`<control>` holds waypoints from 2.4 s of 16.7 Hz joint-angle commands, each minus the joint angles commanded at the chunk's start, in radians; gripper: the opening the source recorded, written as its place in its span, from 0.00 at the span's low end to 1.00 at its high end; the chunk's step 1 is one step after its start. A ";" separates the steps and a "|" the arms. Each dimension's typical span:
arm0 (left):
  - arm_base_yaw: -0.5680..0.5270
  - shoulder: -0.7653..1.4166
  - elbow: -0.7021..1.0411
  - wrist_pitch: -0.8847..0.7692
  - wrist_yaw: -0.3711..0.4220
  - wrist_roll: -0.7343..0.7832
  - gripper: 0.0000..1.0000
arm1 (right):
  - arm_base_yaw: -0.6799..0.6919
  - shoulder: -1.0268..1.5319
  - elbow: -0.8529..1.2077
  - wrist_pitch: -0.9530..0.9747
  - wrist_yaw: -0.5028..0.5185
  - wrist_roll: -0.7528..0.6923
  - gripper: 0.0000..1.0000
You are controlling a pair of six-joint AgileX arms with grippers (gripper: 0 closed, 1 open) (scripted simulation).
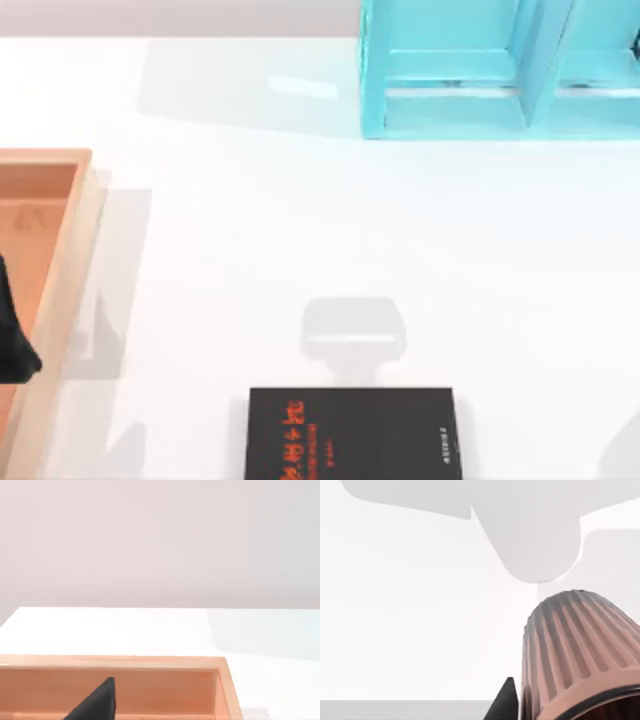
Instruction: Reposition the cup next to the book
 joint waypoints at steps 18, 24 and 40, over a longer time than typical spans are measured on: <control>0.000 0.000 0.000 0.000 0.000 0.000 1.00 | 0.586 -0.126 -0.114 -0.066 -0.005 1.184 0.00; 0.000 0.000 0.000 0.000 0.000 0.000 1.00 | 0.936 -0.237 -0.230 -0.089 -0.031 2.010 0.00; 0.000 0.000 0.000 0.000 0.000 0.000 1.00 | 1.404 -0.487 -0.371 -0.036 0.002 2.968 0.00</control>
